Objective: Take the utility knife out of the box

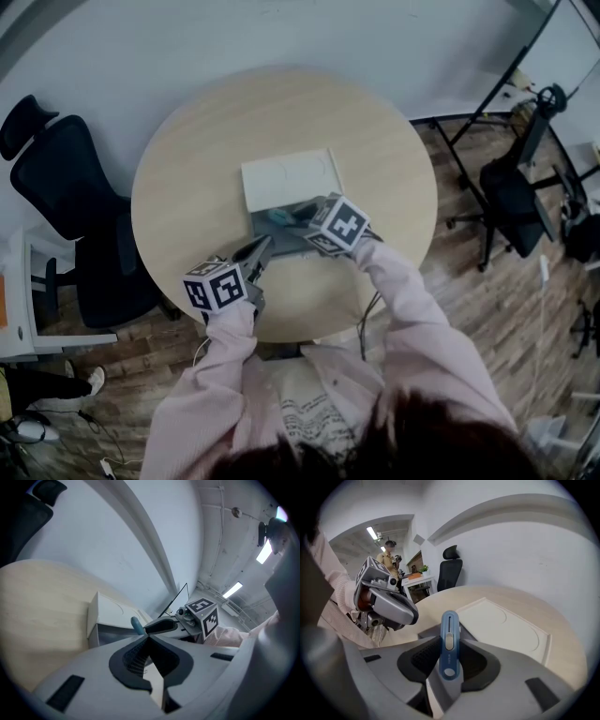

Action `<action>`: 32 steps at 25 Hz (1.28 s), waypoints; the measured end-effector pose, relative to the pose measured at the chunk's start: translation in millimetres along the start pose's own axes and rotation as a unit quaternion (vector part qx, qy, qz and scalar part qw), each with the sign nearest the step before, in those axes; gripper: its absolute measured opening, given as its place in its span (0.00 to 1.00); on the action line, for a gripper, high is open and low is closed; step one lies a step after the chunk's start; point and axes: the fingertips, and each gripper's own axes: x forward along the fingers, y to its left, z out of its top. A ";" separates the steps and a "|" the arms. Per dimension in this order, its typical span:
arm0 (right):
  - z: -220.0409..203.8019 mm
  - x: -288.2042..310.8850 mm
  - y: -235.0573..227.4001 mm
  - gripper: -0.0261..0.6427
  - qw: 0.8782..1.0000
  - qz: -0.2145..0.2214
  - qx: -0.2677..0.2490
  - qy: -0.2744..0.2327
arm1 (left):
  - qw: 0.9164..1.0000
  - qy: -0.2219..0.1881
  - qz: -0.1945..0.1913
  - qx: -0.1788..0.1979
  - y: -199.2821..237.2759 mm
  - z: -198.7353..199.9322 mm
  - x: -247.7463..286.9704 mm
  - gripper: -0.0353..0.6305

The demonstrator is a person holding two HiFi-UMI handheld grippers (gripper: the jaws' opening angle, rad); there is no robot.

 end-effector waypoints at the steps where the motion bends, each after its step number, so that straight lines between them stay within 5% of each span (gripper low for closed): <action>1: 2.4 -2.9 -0.1 0.25 1.000 0.000 0.012 -0.013 | 1.000 -0.001 0.000 0.001 0.0 0.6 -0.7 0.06; 13: 25.6 -34.4 4.0 0.25 0.983 0.010 0.109 -0.146 | 1.000 -0.010 -0.008 0.019 -2.3 12.1 -2.7 0.06; 32: 55.2 -91.5 16.8 0.25 0.941 0.003 0.163 -0.296 | 0.995 -0.035 -0.032 0.092 -31.9 30.8 -18.8 0.06</action>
